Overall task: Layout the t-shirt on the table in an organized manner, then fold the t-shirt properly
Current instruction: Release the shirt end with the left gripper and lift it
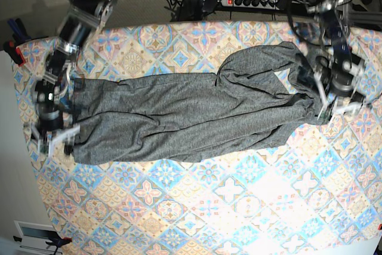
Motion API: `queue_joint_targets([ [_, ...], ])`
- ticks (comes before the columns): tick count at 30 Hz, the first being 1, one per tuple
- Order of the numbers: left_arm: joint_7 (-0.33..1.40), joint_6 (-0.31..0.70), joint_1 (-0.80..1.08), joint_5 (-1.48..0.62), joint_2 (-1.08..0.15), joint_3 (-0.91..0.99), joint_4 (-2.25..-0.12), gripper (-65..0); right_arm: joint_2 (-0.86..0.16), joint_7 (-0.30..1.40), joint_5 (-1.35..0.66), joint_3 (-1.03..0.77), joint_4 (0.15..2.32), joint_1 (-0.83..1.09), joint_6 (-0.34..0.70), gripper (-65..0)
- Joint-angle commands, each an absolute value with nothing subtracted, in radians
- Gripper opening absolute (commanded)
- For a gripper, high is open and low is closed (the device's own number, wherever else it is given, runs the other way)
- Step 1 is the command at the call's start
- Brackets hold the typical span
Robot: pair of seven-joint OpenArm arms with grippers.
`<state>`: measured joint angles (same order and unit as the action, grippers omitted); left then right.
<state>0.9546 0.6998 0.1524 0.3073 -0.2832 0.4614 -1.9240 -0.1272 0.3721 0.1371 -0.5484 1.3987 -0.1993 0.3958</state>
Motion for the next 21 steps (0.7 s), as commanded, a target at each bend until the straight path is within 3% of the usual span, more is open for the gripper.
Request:
queue_joint_targets([
  [1, 0.908, 0.698, 0.176, 0.278, -0.289, 0.458, -1.937, -26.0, -0.145, 0.329, 0.12, -0.547, 1.435, -0.242, 0.39, -30.8],
  [10, 0.716, 0.698, 0.397, 0.266, -0.28, 0.46, -1.936, -26.3, -0.125, 0.392, 0.12, -0.549, 1.446, -0.191, 0.39, -30.8],
  [21, 0.582, 0.698, 0.42, 0.275, -0.24, 0.458, -1.879, -26.3, -0.093, 0.392, 0.122, -0.55, 1.508, -0.11, 0.39, -30.8],
])
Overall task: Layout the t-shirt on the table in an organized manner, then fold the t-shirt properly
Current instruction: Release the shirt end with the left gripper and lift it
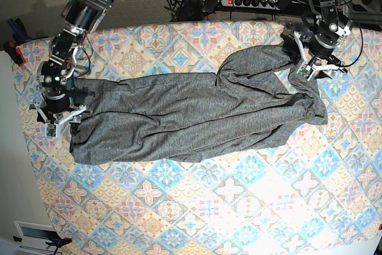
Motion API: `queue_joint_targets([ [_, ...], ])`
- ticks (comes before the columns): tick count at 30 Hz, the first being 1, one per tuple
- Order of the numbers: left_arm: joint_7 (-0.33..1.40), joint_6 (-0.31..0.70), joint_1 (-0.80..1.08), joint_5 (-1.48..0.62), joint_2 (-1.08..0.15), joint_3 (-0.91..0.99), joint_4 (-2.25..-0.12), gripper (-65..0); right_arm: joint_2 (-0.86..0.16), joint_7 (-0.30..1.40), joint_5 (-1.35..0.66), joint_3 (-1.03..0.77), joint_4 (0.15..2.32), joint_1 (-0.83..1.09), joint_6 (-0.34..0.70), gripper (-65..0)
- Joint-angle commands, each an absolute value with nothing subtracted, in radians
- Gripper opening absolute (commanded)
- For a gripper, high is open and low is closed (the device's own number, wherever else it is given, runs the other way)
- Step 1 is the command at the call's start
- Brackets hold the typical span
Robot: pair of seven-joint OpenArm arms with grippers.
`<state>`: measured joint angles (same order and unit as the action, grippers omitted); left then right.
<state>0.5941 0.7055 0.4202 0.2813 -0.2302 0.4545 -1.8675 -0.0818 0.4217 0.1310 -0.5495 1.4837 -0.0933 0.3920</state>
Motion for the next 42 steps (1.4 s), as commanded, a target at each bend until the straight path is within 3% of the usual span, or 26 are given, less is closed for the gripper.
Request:
queue_joint_targets([
  [1, 0.582, 0.698, 0.418, 0.275, -0.243, 0.458, -1.857, -26.3, -0.087, 0.392, 0.122, -0.55, 1.518, -0.107, 0.39, -30.8],
  [12, 0.493, 0.698, 0.361, 0.28, -0.248, 0.381, -1.61, -26.5, -0.084, 0.392, 0.124, -0.55, 1.563, -0.077, 0.39, -30.8],
  [14, 0.493, 0.698, 0.354, 0.28, -0.248, 0.378, -1.577, -28.9, -0.084, 0.392, 0.124, -0.55, 1.563, -0.077, 0.39, -30.8],
  [17, 0.493, 0.698, 0.351, 0.28, -0.255, 0.366, -1.561, -38.1, -0.084, 0.392, 0.124, -0.55, 1.563, -0.077, 0.39, -30.8],
  [20, 0.499, 0.698, 0.354, 0.28, -0.28, 0.337, -1.56, -55.8, -0.084, 0.392, 0.124, -0.55, 1.57, -0.077, 0.39, -30.8],
  [22, 0.499, 0.698, 0.354, 0.28, -0.274, 0.354, -1.56, -63.0, -0.082, 0.392, 0.124, -0.55, 1.573, -0.077, 0.39, -30.8],
  [25, 0.499, 0.698, 0.358, 0.28, -0.275, 0.366, -1.564, -60.6, -0.082, 0.392, 0.124, -0.549, 1.575, -0.077, 0.39, -30.8],
  [37, 0.492, 0.698, 0.496, 0.26, -0.275, 0.526, -1.797, -61.9, -0.082, 0.392, 0.124, -0.549, 1.573, -0.077, 0.39, -30.8],
  [42, 0.501, 0.698, 0.527, 0.134, -0.272, 0.59, -1.903, -62.0, -0.082, 0.392, 0.124, -0.549, 1.569, -0.076, 0.39, -30.8],
])
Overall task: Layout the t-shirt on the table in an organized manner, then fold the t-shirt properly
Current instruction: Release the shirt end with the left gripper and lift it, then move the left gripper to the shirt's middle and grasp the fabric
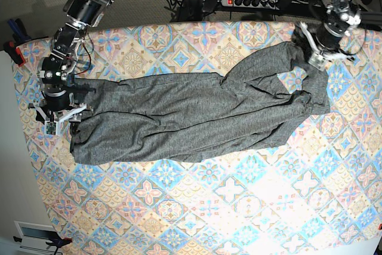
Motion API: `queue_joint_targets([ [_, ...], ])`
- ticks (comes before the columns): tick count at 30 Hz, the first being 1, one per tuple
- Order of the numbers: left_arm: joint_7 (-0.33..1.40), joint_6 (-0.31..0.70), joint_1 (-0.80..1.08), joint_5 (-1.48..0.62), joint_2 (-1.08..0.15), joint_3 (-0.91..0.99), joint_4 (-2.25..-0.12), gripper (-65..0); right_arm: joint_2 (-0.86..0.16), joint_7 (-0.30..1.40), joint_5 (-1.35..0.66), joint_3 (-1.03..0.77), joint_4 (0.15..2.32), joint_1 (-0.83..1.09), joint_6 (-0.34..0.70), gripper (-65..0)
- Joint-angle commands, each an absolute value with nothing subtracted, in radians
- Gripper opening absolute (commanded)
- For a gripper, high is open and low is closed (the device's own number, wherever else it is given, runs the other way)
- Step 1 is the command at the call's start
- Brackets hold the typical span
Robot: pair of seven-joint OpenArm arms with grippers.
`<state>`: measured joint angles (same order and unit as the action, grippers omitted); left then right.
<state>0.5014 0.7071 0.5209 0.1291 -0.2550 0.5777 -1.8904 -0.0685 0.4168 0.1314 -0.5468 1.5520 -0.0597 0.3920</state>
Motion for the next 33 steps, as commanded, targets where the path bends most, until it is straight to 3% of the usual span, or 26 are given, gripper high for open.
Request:
queue_joint_targets([
  [1, 0.503, 0.698, 0.529, 0.122, -0.272, 0.596, -1.914, -62.0, -0.082, 0.392, 0.124, -0.549, 1.567, -0.076, 0.39, -30.8],
  [14, 0.499, 0.698, 0.595, 0.061, -0.245, 0.602, -1.969, -62.0, -0.082, 0.392, 0.125, -0.549, 1.575, -0.05, 0.39, -30.8],
  [23, 0.503, 0.698, 0.458, 0.067, -0.216, 0.51, -1.972, -62.1, -0.048, 0.392, 0.125, -0.549, 1.575, -0.048, 0.39, -30.8],
  [27, 0.503, 0.698, 0.397, 0.166, -0.203, 0.412, -1.972, -62.1, -0.042, 0.392, 0.125, -0.547, 1.575, -0.048, 0.39, -30.8],
  [33, 0.498, 0.698, 0.263, 0.375, -0.068, 0.294, -1.972, -62.0, -0.042, 0.39, 0.125, -0.544, 1.572, -0.048, 0.39, -30.8],
])
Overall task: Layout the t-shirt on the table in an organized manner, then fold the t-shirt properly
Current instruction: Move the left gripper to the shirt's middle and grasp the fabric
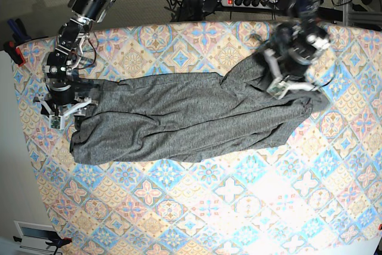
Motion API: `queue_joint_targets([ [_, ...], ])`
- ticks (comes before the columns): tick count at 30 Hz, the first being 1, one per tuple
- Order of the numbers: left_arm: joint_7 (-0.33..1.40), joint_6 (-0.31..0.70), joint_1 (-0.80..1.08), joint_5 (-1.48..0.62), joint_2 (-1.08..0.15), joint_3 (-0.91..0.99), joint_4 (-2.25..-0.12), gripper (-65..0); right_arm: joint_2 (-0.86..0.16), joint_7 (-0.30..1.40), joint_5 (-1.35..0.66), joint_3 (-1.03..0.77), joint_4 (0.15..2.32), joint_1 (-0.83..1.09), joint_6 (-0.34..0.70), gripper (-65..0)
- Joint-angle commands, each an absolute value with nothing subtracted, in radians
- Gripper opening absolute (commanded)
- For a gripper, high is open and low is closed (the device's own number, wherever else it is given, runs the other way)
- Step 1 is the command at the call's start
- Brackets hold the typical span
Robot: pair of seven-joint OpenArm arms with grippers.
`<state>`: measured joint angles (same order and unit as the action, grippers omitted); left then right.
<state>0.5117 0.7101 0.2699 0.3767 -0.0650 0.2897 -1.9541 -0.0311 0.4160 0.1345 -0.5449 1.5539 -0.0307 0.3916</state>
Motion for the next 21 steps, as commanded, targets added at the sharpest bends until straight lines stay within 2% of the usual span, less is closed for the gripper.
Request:
queue_joint_targets([
  [1, 0.496, 0.698, 0.246, 0.397, -0.048, 0.282, -1.972, -62.0, -0.042, 0.39, 0.125, -0.544, 1.57, -0.048, 0.39, -30.8],
  [10, 0.501, 0.698, 0.185, 0.593, 0.056, 0.041, -1.974, -62.0, -0.045, 0.389, 0.125, -0.55, 1.561, -0.048, 0.39, -30.8],
  [16, 0.501, 0.698, 0.142, 0.659, 0.15, -0.004, -1.974, -62.0, -0.047, 0.389, 0.125, -0.55, 1.555, -0.048, 0.39, -30.8],
  [21, 0.501, 0.698, 0.073, 0.72, 0.157, -0.036, -1.974, -62.0, -0.047, 0.387, 0.125, -0.55, 1.544, -0.048, 0.39, -30.8],
])
